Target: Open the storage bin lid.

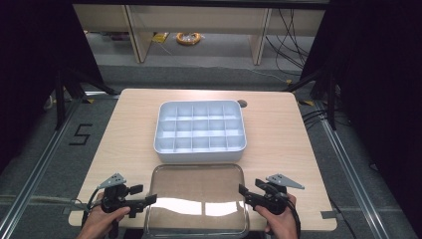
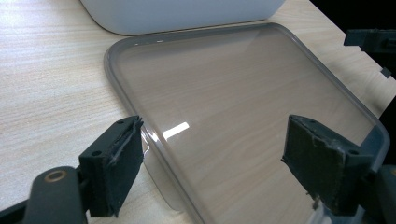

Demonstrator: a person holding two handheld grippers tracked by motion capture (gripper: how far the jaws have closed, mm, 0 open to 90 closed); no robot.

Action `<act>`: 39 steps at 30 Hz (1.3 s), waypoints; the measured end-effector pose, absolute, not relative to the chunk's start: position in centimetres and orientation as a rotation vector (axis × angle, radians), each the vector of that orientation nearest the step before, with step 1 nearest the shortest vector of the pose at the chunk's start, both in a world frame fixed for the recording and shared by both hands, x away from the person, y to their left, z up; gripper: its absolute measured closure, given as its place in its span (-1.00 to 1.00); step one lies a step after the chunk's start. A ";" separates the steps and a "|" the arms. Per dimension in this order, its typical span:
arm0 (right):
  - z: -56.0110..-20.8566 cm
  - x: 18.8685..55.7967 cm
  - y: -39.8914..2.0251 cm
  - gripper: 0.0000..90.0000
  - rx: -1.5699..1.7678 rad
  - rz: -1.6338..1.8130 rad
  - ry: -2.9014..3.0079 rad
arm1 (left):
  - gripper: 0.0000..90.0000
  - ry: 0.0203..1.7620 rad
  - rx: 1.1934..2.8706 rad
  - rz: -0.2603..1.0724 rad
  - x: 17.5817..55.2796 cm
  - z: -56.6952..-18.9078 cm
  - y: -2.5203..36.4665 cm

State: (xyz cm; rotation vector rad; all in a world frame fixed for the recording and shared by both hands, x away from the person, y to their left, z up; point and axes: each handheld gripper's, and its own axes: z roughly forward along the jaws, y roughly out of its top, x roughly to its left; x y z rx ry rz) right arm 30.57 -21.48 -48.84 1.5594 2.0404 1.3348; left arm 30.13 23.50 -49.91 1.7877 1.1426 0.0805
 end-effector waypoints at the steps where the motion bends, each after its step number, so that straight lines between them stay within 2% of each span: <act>1: -48.8 30.4 -21.4 -0.39 1.546 1.343 2.058 | -0.57 1.139 1.779 0.078 30.0 -49.9 23.4; 11: -48.8 28.1 -20.9 -0.42 1.570 1.321 2.102 | -0.59 1.115 1.795 0.069 29.2 -50.1 23.3; 15: -49.0 27.9 -21.1 -0.42 1.497 1.312 2.130 | -0.59 1.118 1.804 0.080 28.9 -50.1 23.4; 39: -49.4 25.1 -21.9 -0.46 1.589 1.315 2.151 | -0.57 1.076 1.826 0.099 26.2 -50.0 23.4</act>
